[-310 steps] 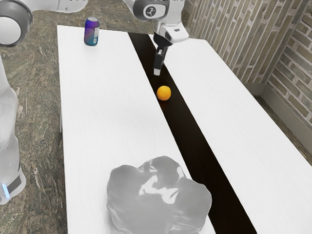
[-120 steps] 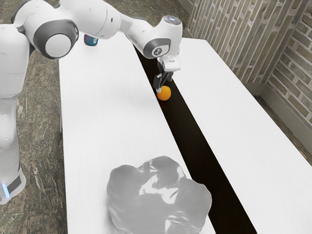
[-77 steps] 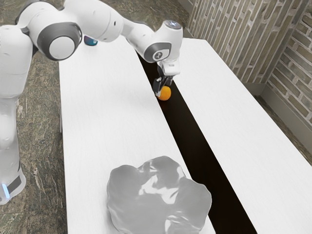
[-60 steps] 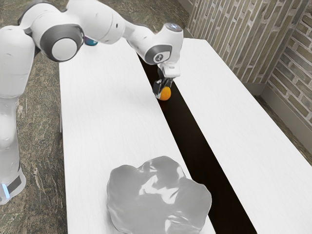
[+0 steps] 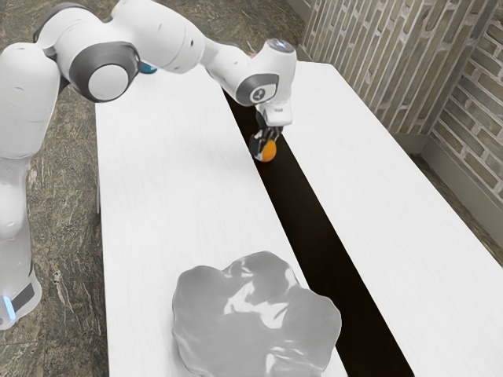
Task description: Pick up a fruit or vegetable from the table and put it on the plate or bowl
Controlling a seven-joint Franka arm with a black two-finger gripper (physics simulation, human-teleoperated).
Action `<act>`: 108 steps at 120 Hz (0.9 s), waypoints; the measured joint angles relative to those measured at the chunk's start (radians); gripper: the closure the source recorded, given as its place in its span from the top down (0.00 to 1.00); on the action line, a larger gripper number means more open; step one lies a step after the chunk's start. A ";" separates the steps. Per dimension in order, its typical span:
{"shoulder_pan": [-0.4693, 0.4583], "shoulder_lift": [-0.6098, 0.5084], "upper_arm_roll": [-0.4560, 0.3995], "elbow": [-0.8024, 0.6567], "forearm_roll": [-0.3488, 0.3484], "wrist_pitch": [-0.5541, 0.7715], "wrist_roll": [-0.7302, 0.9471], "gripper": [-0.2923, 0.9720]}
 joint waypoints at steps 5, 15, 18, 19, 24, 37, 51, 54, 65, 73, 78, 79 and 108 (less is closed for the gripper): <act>0.000 0.000 0.000 0.007 -0.003 -0.001 0.001 0.45; 0.000 0.000 0.000 0.016 -0.012 -0.005 0.002 0.42; 0.000 -0.001 0.000 0.018 -0.014 -0.007 0.003 0.41; 0.000 -0.002 0.000 0.018 -0.015 -0.008 0.003 0.41; -0.001 -0.007 0.000 0.023 -0.017 -0.014 0.003 0.39; -0.003 -0.039 -0.002 0.035 -0.017 -0.044 0.003 0.39; -0.011 -0.116 -0.026 0.036 -0.011 -0.101 0.000 0.41; -0.011 -0.135 -0.039 0.036 -0.005 -0.115 -0.001 0.41; -0.006 -0.212 -0.124 0.035 0.030 -0.171 -0.014 0.41; 0.010 -0.267 -0.218 0.035 0.063 -0.214 -0.029 0.41; 0.024 -0.299 -0.286 0.034 0.082 -0.240 -0.040 0.41; 0.026 -0.306 -0.298 0.034 0.085 -0.245 -0.043 0.41; -0.016 -0.432 -0.694 0.030 0.130 -0.378 -0.129 0.41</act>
